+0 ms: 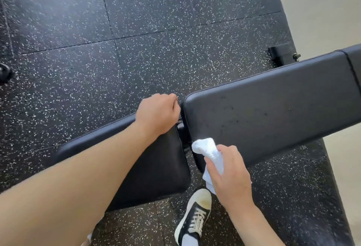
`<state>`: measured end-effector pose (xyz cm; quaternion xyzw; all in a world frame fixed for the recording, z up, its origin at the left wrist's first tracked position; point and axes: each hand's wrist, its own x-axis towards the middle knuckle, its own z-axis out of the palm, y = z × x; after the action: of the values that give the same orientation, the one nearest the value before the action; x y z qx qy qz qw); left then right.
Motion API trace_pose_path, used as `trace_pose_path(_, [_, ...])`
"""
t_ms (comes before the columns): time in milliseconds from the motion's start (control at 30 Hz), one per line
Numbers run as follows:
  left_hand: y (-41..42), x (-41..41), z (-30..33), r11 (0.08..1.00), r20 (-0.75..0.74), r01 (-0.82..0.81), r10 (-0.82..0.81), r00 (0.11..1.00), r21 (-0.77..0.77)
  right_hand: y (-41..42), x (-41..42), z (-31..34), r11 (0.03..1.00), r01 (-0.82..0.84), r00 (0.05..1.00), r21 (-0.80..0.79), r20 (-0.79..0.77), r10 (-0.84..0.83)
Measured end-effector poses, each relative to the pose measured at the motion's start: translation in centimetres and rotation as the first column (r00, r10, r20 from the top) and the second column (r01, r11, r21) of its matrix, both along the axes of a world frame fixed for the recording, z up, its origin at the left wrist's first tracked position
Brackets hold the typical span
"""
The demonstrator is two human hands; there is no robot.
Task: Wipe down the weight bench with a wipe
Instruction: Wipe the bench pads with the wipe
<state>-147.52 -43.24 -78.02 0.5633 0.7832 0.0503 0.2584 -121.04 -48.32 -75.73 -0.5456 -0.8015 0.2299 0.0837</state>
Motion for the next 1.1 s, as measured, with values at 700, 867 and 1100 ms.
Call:
trace_pose_path(700, [-0.2,0.3,-2.6,0.992,-0.136,-0.044,0.06,0.989,0.119,10.2,-10.9,-3.4,0.96,-0.011,0.992,0.281,-0.118,0.046])
trace_pose_path(867, [-0.5,0.0,-3.3,0.989,-0.135,-0.034,0.054,0.989,0.145,4.3,-3.9,-3.7,0.944,-0.206,0.967,0.258,-0.093,0.236])
trace_pose_path(1100, [-0.4,0.0,-3.3,0.987,-0.134,-0.04,0.061,0.989,0.155,10.7,-4.8,-4.3,0.942,0.071,0.991,0.327,-0.134,-0.028])
